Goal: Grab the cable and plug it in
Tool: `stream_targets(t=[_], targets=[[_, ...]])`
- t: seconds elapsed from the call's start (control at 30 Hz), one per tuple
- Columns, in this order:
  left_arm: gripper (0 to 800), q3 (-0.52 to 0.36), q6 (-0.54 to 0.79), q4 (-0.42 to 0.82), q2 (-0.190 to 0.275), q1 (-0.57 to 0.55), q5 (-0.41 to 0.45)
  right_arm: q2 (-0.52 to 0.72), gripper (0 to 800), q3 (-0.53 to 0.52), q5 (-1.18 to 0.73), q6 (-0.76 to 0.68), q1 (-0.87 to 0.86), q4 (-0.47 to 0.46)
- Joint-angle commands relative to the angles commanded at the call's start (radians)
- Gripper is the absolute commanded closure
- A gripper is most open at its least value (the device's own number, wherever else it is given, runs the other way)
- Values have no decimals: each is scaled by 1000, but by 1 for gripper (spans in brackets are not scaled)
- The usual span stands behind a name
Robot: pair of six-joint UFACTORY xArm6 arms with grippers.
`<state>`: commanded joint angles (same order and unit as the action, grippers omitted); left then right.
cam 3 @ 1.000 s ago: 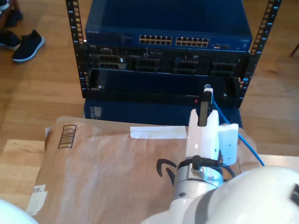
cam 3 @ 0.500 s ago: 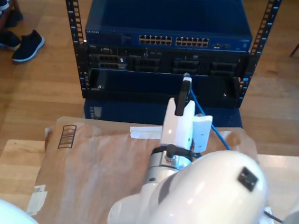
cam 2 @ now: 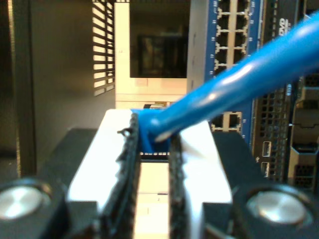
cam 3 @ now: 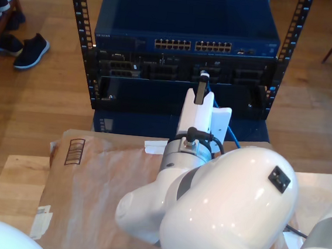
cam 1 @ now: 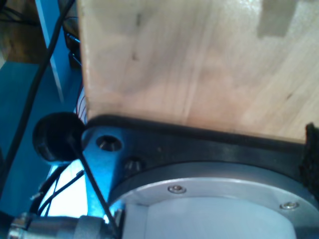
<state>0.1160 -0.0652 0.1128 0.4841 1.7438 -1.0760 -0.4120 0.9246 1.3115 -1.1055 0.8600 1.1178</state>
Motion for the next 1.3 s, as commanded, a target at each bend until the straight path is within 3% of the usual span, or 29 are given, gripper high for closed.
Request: stream_targets(t=[0.17,0.27,0.43,0.67,1.3], targets=[[0,0,0,0,0,2,0,-2,800,21,-84,17,-3,0],[0,0,0,0,0,0,0,2,800,32,-84,95,-2,8],[0,0,0,0,0,0,0,3,800,115,-84,325,-3,152],[0,0,0,0,0,0,0,37,800,127,-100,425,2,150],[0,2,0,0,0,0,0,8,800,137,-198,436,32,152]])
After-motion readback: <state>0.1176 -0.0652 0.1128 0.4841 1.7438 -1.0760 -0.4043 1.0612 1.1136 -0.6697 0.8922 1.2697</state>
